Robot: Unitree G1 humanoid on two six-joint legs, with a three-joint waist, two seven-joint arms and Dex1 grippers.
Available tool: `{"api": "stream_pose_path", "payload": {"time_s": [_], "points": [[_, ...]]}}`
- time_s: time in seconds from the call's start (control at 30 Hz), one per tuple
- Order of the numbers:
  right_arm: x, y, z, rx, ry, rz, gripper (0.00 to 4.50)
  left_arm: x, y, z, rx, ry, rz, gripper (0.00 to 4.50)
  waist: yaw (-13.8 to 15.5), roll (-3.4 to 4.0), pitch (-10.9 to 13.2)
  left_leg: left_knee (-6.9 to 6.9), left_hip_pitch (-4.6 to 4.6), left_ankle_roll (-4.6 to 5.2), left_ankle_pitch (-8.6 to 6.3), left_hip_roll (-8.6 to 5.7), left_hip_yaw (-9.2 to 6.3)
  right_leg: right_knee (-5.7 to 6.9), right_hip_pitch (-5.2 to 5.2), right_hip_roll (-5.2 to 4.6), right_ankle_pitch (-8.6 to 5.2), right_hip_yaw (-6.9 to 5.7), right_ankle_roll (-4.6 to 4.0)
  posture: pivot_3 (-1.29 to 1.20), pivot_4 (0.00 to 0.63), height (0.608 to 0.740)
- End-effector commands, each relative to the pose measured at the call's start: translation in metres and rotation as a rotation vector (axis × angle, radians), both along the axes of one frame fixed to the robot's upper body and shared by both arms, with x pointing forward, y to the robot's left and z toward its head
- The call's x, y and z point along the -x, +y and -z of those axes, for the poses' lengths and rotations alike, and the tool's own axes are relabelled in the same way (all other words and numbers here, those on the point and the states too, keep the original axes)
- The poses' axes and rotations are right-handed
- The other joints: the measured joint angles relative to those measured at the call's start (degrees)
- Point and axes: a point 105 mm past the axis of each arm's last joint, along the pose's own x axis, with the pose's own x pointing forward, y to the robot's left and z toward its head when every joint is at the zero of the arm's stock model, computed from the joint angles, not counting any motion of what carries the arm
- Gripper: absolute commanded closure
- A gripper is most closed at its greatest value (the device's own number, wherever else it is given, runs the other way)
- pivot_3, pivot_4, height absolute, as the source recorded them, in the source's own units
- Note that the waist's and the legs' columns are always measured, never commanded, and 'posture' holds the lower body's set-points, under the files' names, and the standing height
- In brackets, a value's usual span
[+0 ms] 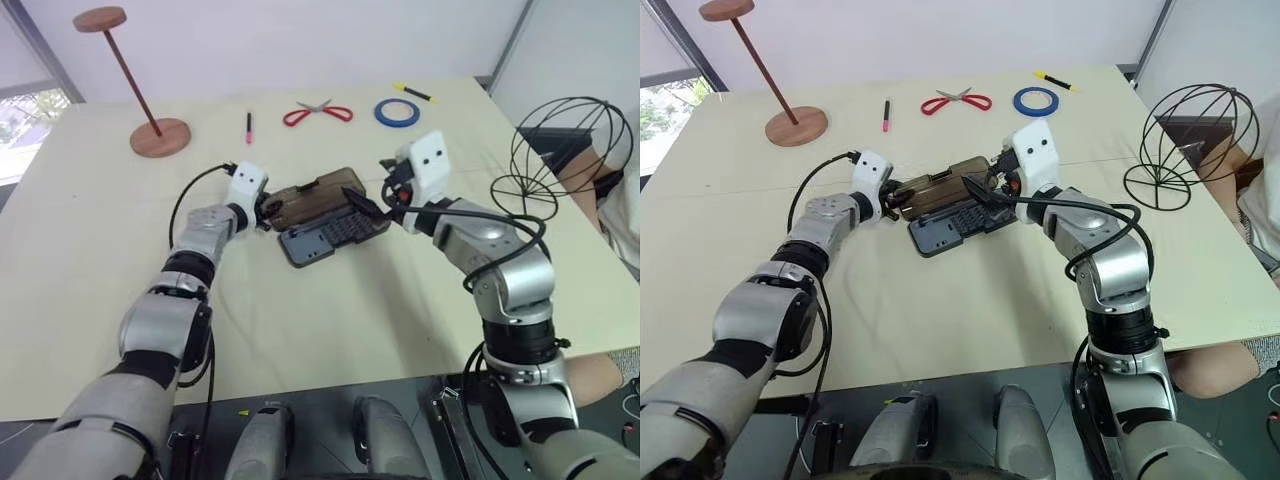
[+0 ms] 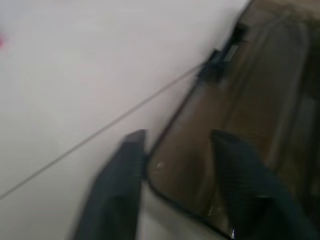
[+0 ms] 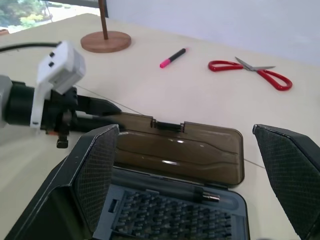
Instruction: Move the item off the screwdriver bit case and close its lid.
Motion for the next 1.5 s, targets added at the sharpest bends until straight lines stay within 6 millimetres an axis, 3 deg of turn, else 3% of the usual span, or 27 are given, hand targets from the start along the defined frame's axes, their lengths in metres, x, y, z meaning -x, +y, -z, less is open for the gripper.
{"api": "stream_pose_path", "payload": {"time_s": [0.03,0.2,0.47,0.7,0.83,1.07,1.17,1.37,1.5], "points": [[0.006,-0.003,-0.017,-0.01,-0.066,0.003,0.0,-0.001,-0.001,-0.003,0.001,-0.006,0.002,4.49,0.2,0.02,0.0,0.0,0.0,0.0,0.0,-0.02,0.02,0.0,0.01,-0.01,0.0,0.0,0.0,0.0,0.15,0.74],[0.006,-0.005,-0.019,-0.008,-0.068,0.014,0.0,0.002,-0.005,0.0,-0.014,0.012,0.058,4.49,0.6,-0.02,0.0,0.38,-0.2,0.07,-0.05,-0.05,-0.21,0.0,0.1,-0.02,0.0,-0.21,0.01,0.0,0.15,0.74],[0.003,-0.012,-0.021,-0.004,-0.069,0.043,0.0,0.042,-0.02,0.007,-0.091,0.102,0.53,4.49,0.2,-0.02,0.0,0.38,-0.22,0.1,-0.06,-0.06,-0.23,0.0,0.11,-0.02,0.0,-0.23,0.02,0.0,0.15,0.74],[0.0,-0.015,-0.022,0.001,-0.071,0.049,0.0,0.074,0.0,-0.011,-0.216,0.177,0.822,4.49,0.0,-0.02,0.0,0.39,-0.24,0.11,-0.06,-0.02,-0.25,0.0,0.09,0.0,-0.01,-0.24,0.02,0.0,0.15,0.74],[0.0,-0.013,-0.022,0.0,-0.071,0.047,0.0,0.067,0.005,-0.023,-0.251,0.143,0.785,4.49,0.0,-0.02,0.0,0.4,-0.24,0.14,-0.08,-0.01,-0.27,0.01,0.08,0.02,-0.01,-0.24,0.02,0.0,0.15,0.74],[0.001,-0.009,-0.021,-0.01,-0.07,0.038,0.0,0.039,0.004,-0.048,-0.056,0.034,0.542,4.49,0.2,-0.03,0.0,0.5,-0.33,0.16,-0.09,-0.03,-0.33,0.01,0.08,0.01,-0.01,-0.28,0.03,0.0,0.15,0.74],[0.001,-0.008,-0.021,-0.012,-0.07,0.035,0.0,0.034,0.005,-0.055,0.016,0.017,0.482,3.65,-0.1,-0.03,0.0,0.49,-0.33,0.16,-0.09,-0.02,-0.35,0.03,0.06,0.02,-0.02,-0.29,0.04,0.0,0.15,0.74],[-0.001,-0.007,-0.022,-0.012,-0.073,0.034,0.0,0.025,0.0,-0.047,0.018,-0.005,0.378,0.69,0.0,-0.04,0.0,0.49,-0.34,0.16,-0.1,-0.02,-0.35,0.05,0.03,0.02,-0.02,-0.29,0.04,0.0,0.15,0.74],[-0.003,-0.007,-0.022,-0.014,-0.074,0.037,0.0,0.02,-0.013,-0.033,-0.002,0.018,0.298,0.69,0.2,-0.04,0.0,0.51,-0.35,0.16,-0.09,-0.03,-0.35,0.05,0.04,0.01,-0.01,-0.29,0.04,0.0,0.15,0.74]]}}
